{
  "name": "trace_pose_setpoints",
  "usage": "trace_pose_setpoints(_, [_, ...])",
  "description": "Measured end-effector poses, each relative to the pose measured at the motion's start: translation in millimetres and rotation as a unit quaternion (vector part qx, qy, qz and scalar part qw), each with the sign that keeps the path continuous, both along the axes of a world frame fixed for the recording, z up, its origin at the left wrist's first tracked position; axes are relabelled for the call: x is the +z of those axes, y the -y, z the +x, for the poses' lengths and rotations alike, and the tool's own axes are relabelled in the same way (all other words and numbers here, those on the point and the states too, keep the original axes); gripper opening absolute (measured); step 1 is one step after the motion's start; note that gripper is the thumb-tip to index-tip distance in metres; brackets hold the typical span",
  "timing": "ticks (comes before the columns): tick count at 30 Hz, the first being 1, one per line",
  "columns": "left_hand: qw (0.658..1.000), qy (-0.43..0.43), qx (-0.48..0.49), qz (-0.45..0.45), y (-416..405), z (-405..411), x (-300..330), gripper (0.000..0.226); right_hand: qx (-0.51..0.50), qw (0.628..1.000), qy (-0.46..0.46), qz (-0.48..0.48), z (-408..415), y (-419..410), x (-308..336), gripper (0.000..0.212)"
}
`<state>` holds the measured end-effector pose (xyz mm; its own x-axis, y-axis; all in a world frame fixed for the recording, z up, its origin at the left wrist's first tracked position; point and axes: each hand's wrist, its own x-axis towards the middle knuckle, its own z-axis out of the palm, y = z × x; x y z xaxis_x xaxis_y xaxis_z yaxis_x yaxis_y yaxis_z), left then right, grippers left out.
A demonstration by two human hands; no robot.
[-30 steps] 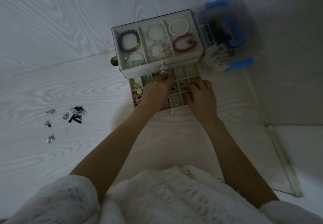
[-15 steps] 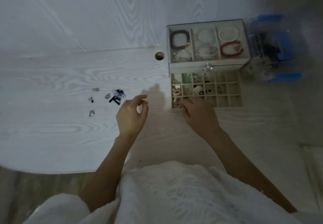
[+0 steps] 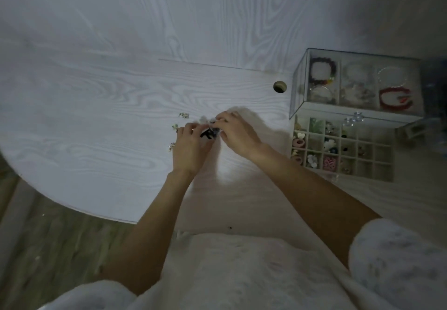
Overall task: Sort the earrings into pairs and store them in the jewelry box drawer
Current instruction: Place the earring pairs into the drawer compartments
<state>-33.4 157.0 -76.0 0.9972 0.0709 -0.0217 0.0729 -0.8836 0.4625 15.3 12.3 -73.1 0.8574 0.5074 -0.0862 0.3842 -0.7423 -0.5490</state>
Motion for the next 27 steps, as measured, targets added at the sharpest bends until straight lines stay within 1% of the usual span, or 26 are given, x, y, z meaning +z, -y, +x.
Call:
trace_pose_setpoints(3, [0.999,0.034,-0.011,0.026,5.7,-1.9,-6.5,0.023,-0.016,1.0,0.008,0.008,1.1,3.5,-6.7,0.031])
trace_pose_setpoints(7, [0.999,0.016,-0.005,0.035,9.0,-8.3,-12.4,0.025,-0.056,0.998,0.011,0.003,-6.6,17.4,-11.3,0.034])
trace_pose_setpoints(9, [0.999,0.019,-0.023,0.025,10.0,-9.5,-14.3,0.023,-0.08,0.997,0.005,-0.001,-11.1,22.3,-13.0,0.035])
trace_pose_setpoints(13, [0.999,0.014,-0.036,-0.03,12.8,-10.1,-14.1,0.015,-0.112,0.994,0.003,0.019,-16.7,23.3,-10.0,0.039])
trace_pose_setpoints(14, [0.999,0.011,-0.036,-0.037,13.2,-10.6,-14.0,0.015,-0.105,0.994,0.013,0.024,-16.8,21.9,-7.4,0.041])
trace_pose_setpoints(16, [0.998,0.004,-0.032,-0.05,13.6,-10.8,-14.0,0.013,-0.056,0.998,0.03,0.014,-13.9,18.7,-3.2,0.045])
trace_pose_setpoints(18, [0.997,-0.008,-0.022,-0.069,13.9,-10.9,-12.0,0.011,-0.007,0.999,0.032,-0.022,-10.8,16.5,-3.6,0.041])
trace_pose_setpoints(19, [0.997,-0.013,-0.022,-0.077,14.0,-11.4,-10.5,0.01,-0.001,0.999,0.028,-0.035,-10.6,16.4,-5.2,0.036])
trace_pose_setpoints(21, [0.996,-0.021,-0.03,-0.083,14.8,-13.8,-8.3,0.009,-0.025,0.999,0.021,-0.028,-14.8,19.1,-8.5,0.03])
trace_pose_setpoints(23, [0.996,-0.031,-0.031,-0.081,14.3,-16.9,-8.1,0.01,-0.045,0.999,0.029,0.002,-23.4,24.0,-13.5,0.027])
trace_pose_setpoints(27, [0.996,-0.009,-0.038,-0.076,17.8,-16.4,-8.8,0.019,-0.06,0.996,0.053,0.044,-40.0,36.4,-18.6,0.022])
